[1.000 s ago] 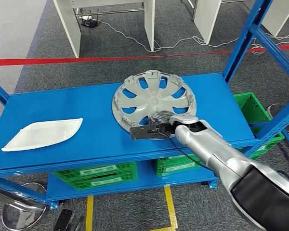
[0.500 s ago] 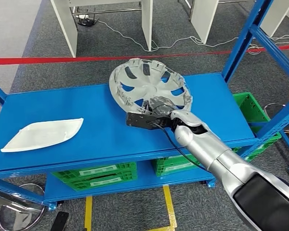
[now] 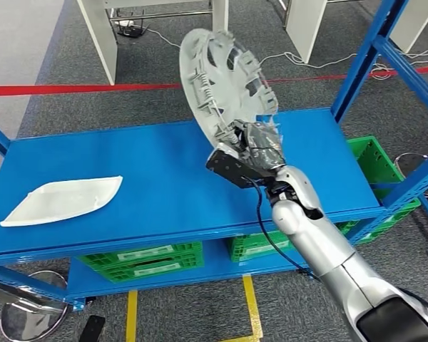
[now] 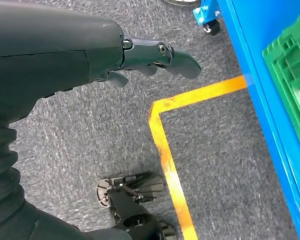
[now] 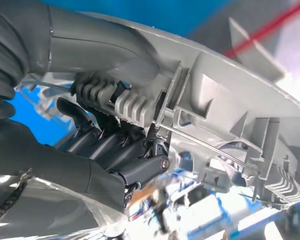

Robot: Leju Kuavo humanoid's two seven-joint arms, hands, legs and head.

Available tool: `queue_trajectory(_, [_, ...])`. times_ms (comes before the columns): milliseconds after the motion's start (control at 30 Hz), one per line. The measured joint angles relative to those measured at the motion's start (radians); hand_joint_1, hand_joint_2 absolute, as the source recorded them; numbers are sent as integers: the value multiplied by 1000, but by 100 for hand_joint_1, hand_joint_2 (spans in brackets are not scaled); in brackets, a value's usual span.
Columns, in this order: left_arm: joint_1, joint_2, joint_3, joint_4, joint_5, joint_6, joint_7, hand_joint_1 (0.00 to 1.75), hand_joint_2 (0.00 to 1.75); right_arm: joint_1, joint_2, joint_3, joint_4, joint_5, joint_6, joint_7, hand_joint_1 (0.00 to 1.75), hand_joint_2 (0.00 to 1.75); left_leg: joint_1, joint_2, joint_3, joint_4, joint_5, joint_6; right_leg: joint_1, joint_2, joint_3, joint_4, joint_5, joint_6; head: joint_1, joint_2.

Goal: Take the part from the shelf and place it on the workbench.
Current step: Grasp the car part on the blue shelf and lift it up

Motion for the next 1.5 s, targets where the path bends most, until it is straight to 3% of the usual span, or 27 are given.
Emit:
queue_trajectory(67, [0, -1, 0, 0, -2, 4, 1, 0, 175, 28, 2, -40, -44, -14, -35, -20, 175, 175, 1, 1, -10, 30, -25, -10, -4, -3, 4, -4, 0, -11, -3, 0])
queue_trajectory(167, [-1, -4, 0, 0, -3, 7, 2, 0, 175, 53, 7, -87, -89, -37, -60, -40, 175, 175, 5, 2, -85, 200, -107, -22, -6, -4, 7, -5, -2, -21, -8, 0])
queue_trajectory(233, [-1, -6, 0, 0, -4, 7, 2, 0, 175, 68, 7, -103, -104, -41, -62, -43, 175, 175, 6, 3, -123, 276, -122, -24, -5, -3, 9, -5, -4, -23, -8, 0])
queue_trajectory(267, [-1, -6, 0, 0, -4, 8, 2, 0, 175, 75, 7, -109, -112, -45, -62, -46, 175, 175, 6, 3, -120, 262, -100, -23, -5, -2, 11, -4, -5, -22, -8, 0])
queue_trajectory(367, [-2, -6, 1, 0, -2, 16, 6, 0, 175, 87, 10, -133, -136, -93, -66, -67, 175, 175, 4, 2, -48, 87, 6, -12, -4, 1, 18, -3, -11, -16, -8, 0])
queue_trajectory(400, [-3, -7, 2, 0, 0, 20, 10, 0, 175, 90, 11, -143, -144, -123, -68, -79, 175, 175, 2, 2, -30, 43, 21, -7, -3, 2, 16, -2, -12, -11, -7, 0])
queue_trajectory(500, [-4, -10, 5, 0, 10, 34, 24, 0, 175, 99, 15, -170, -171, -233, -69, -118, 175, 175, -1, 1, -20, 6, 14, 6, -1, 1, 7, -1, -10, 4, -7, 0])
queue_trajectory(567, [-3, -13, 8, 0, 16, 41, 31, 0, 175, 101, 16, -188, -188, -311, -60, -141, 175, 175, 3, 1, -17, -4, 17, 16, -2, -2, -8, 19, -27, 13, -4, 0])
queue_trajectory(600, [-3, -14, 11, 0, 19, 43, 33, 0, 175, 101, 16, -196, -195, -344, -53, -150, 175, 175, 6, 2, -15, -9, 20, 21, -2, -2, -26, 57, -50, 17, -2, 0])
queue_trajectory(667, [-5, -15, 16, 0, 22, 46, 35, 0, 175, 102, 16, -208, -202, -389, -42, -164, 175, 175, 6, 2, -13, -9, 21, 25, -4, -2, -86, 187, -111, 22, 1, 0])
queue_trajectory(733, [-5, -18, 19, 0, 23, 46, 36, 0, 175, 105, 16, -214, -205, -404, -37, -168, 175, 175, 6, 2, -13, -7, 21, 25, -4, -2, -133, 285, -137, 25, 1, 0])
queue_trajectory(767, [-5, -19, 21, 0, 23, 46, 37, 0, 175, 106, 17, -216, -206, -410, -36, -170, 175, 175, 6, 1, -13, -6, 21, 25, -4, -3, -134, 283, -123, 25, 2, 0])
queue_trajectory(800, [-5, -21, 21, 0, 24, 47, 38, 0, 175, 105, 18, -219, -209, -422, -33, -173, 175, 175, 6, 0, -13, -3, 21, 25, -4, -3, -115, 240, -91, 24, 2, 0])
queue_trajectory(833, [-6, -22, 22, 0, 25, 48, 39, 0, 175, 104, 19, -221, -213, -443, -26, -178, 175, 175, 6, -1, -13, 0, 20, 23, -4, -3, -82, 170, -53, 22, 2, 0])
queue_trajectory(900, [-8, -23, 25, 0, 27, 52, 45, 0, 175, 98, 22, -226, -221, -510, 3, -193, 175, 175, 2, -4, -19, 8, 18, 17, -4, -2, -20, 49, -8, 17, 2, 0])
queue_trajectory(933, [-8, -23, 27, 0, 27, 54, 49, 0, 175, 95, 24, -227, -224, -551, 28, -200, 175, 175, 0, -4, -23, 12, 19, 12, -3, -1, -7, 21, -3, 14, 1, 0])
queue_trajectory(1033, [-8, -22, 31, 0, 28, 62, 54, 0, 175, 84, 25, -226, -228, -677, 130, -211, 175, 175, -1, -3, -32, 17, 22, -2, -4, 3, -11, 17, 0, 0, 1, 0])
queue_trajectory(1100, [-9, -21, 34, 0, 28, 65, 54, 0, 175, 74, 25, -224, -228, -737, 191, -221, 175, 175, 0, -2, -45, 56, -18, -13, -8, -1, -16, 15, 9, -13, -2, 0])
queue_trajectory(1200, [-11, -21, 37, 0, 28, 68, 55, 0, 175, 65, 25, -216, -229, -772, 243, -234, 175, 175, 2, 1, -96, 240, -137, -24, -6, -6, -29, 15, 21, -23, -5, 0])
queue_trajectory(1233, [-11, -22, 37, 0, 28, 69, 56, 0, 175, 63, 25, -213, -230, -779, 256, -236, 175, 175, 2, 1, -104, 287, -160, -24, -5, -7, -34, 15, 26, -24, -5, 0])
queue_trajectory(1267, [-11, -22, 37, 0, 28, 69, 56, 0, 175, 61, 25, -210, -230, -787, 270, -237, 175, 175, 2, 1, -96, 297, -164, -22, -3, -8, -41, 15, 32, -24, -5, 0])
queue_trajectory(1300, [-11, -22, 37, 0, 28, 70, 56, 0, 175, 57, 25, -207, -230, -794, 284, -237, 175, 175, 2, 1, -69, 267, -150, -19, -1, -8, -47, 15, 39, -25, -5, 0])
queue_trajectory(1400, [-16, -21, 37, 0, 28, 72, 57, 0, 175, 41, 24, -203, -229, -807, 307, -237, 175, 175, -4, 1, 62, 54, -87, -1, 3, -6, -65, 14, 62, -20, -4, 0])
queue_trajectory(1433, [-18, -21, 37, 0, 28, 72, 57, 0, 175, 38, 23, -202, -229, -809, 309, -237, 175, 175, -7, 2, 83, 11, -77, 3, 3, -7, -69, 12, 70, -15, -4, 0])
queue_trajectory(1500, [-20, -21, 37, 0, 28, 72, 57, 0, 175, 36, 22, -199, -229, -812, 315, -236, 175, 175, -13, 2, 82, -4, -65, 8, 1, -7, -74, 7, 87, -3, -4, 0])
